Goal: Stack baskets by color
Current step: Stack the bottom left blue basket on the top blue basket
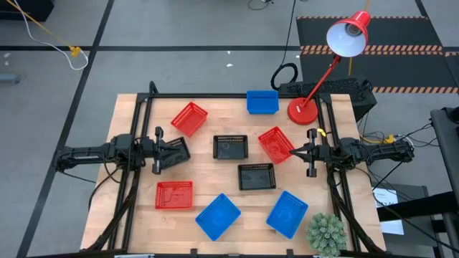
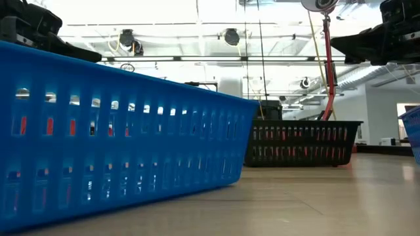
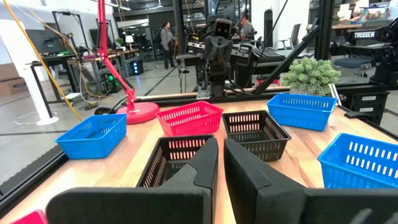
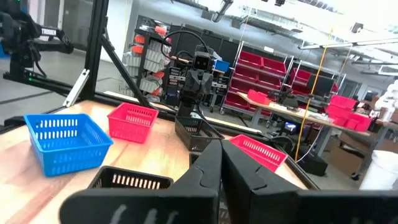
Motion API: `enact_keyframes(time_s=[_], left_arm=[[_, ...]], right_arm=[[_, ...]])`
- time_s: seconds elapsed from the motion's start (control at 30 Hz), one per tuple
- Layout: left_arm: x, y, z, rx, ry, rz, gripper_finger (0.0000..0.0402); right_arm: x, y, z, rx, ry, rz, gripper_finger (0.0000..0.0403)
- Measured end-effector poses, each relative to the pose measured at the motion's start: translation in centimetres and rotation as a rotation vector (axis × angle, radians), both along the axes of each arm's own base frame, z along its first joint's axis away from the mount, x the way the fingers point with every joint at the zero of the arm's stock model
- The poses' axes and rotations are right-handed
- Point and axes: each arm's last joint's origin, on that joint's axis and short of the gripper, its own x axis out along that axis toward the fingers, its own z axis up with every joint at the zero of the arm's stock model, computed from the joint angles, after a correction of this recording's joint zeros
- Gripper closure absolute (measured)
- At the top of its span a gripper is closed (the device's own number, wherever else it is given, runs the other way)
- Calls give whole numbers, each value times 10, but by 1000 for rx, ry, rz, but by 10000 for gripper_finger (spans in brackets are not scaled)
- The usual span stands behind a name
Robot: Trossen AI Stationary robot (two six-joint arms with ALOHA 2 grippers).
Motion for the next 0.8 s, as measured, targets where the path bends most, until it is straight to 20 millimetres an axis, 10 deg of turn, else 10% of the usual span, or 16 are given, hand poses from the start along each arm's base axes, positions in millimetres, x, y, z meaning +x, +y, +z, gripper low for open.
enact_keyframes(time_s=[0.8], left_arm=[[0, 0, 0, 0, 0, 0, 371]], right_arm=[[0, 0, 0, 123, -1, 14, 403]])
